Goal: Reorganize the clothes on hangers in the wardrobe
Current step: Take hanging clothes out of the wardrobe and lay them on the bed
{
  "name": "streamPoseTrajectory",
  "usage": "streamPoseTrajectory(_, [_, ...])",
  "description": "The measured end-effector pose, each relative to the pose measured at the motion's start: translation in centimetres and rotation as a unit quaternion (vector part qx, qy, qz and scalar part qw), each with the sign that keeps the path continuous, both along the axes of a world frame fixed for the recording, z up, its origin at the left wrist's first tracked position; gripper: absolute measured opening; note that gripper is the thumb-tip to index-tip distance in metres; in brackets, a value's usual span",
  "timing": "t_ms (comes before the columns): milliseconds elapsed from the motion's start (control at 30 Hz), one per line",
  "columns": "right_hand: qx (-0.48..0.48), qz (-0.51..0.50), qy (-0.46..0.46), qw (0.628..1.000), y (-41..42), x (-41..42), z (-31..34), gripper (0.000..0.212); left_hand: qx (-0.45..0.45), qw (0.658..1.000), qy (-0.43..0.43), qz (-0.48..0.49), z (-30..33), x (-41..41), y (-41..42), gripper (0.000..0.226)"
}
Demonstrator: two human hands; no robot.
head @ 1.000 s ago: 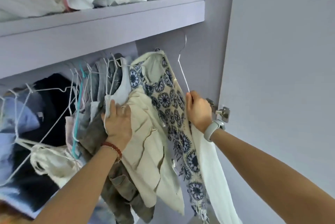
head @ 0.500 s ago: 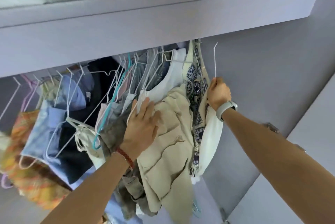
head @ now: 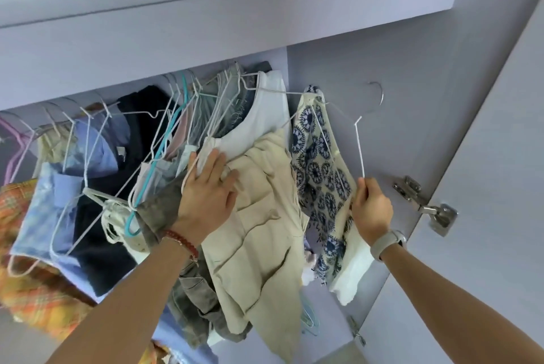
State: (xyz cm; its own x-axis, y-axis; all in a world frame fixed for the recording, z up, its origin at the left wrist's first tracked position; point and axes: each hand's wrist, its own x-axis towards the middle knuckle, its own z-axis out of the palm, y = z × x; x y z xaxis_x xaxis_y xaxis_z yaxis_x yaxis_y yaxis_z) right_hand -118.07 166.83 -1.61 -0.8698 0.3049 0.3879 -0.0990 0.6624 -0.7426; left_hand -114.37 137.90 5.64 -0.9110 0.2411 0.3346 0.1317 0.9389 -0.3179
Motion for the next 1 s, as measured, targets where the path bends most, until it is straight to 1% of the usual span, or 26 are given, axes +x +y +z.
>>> streamPoseTrajectory(100, [-0.006, -0.006, 0.025, 1.000, 1.3, 3.7, -0.5, 0.027, 0.016, 1.000, 0.001, -0.002, 0.0, 0.1, 0.8, 0.041])
streamPoseTrajectory(200, [-0.017, -0.001, 0.049, 0.999, 2.8, 7.6, -0.9, 0.024, 0.061, 0.998, -0.001, 0.007, -0.1, 0.3, 2.5, 0.047])
streamPoseTrajectory(267, [-0.014, 0.005, 0.054, 0.998, 4.1, 10.2, -1.4, 0.024, 0.105, 0.994, 0.006, -0.012, 0.0, 0.6, 4.1, 0.049])
streamPoseTrajectory(333, [-0.001, 0.010, 0.058, 0.998, 5.7, 13.0, -1.6, 0.021, 0.137, 0.989, 0.007, -0.052, 0.2, 0.9, 6.4, 0.051])
streamPoseTrajectory(433, [0.075, -0.018, 0.071, 0.994, 8.5, 17.8, -1.3, 0.018, 0.195, 0.970, -0.001, -0.146, 0.6, 1.8, 10.9, 0.051])
streamPoseTrajectory(467, [0.109, -0.034, 0.078, 0.990, 9.4, 19.7, -1.2, 0.019, 0.215, 0.959, -0.012, -0.182, 0.6, 2.2, 12.6, 0.050])
streamPoseTrajectory(500, [0.145, -0.050, 0.086, 0.984, 10.4, 21.6, -1.2, 0.025, 0.222, 0.951, -0.022, -0.213, 0.5, 2.6, 14.3, 0.050])
streamPoseTrajectory(567, [0.216, -0.070, 0.104, 0.968, 12.5, 25.8, -1.5, 0.046, 0.201, 0.945, -0.043, -0.253, -0.1, 3.3, 17.5, 0.052])
streamPoseTrajectory(600, [0.243, -0.075, 0.104, 0.962, 13.6, 28.0, -1.8, 0.052, 0.183, 0.944, -0.063, -0.268, -0.7, 3.7, 19.0, 0.053])
streamPoseTrajectory(667, [0.287, -0.088, 0.089, 0.950, 15.9, 32.8, -2.2, 0.054, 0.139, 0.935, -0.118, -0.304, -2.2, 4.9, 22.1, 0.053])
streamPoseTrajectory(700, [0.308, -0.104, 0.078, 0.942, 17.1, 35.2, -2.3, 0.052, 0.121, 0.922, -0.157, -0.332, -3.2, 5.7, 23.6, 0.051])
streamPoseTrajectory(733, [0.328, -0.124, 0.064, 0.934, 18.1, 37.7, -2.6, 0.049, 0.115, 0.900, -0.210, -0.364, -4.1, 6.9, 25.2, 0.047])
streamPoseTrajectory(800, [0.347, -0.178, 0.025, 0.920, 20.1, 43.0, -3.3, 0.049, 0.121, 0.837, -0.315, -0.431, -5.9, 10.4, 28.2, 0.038])
streamPoseTrajectory(833, [0.342, -0.216, 0.004, 0.915, 21.0, 45.7, -3.8, 0.050, 0.106, 0.810, -0.347, -0.460, -6.7, 12.6, 29.8, 0.034])
streamPoseTrajectory(900, [0.315, -0.312, -0.026, 0.896, 22.3, 51.1, -4.7, 0.045, 0.066, 0.773, -0.373, -0.509, -8.0, 17.7, 32.9, 0.027])
streamPoseTrajectory(933, [0.304, -0.370, -0.040, 0.877, 23.0, 54.2, -5.1, 0.040, 0.064, 0.747, -0.383, -0.540, -8.7, 20.9, 35.0, 0.025])
streamPoseTrajectory(1000, [0.294, -0.437, -0.053, 0.848, 23.9, 57.8, -5.6, 0.030, 0.103, 0.712, -0.393, -0.572, -9.5, 25.4, 37.0, 0.025])
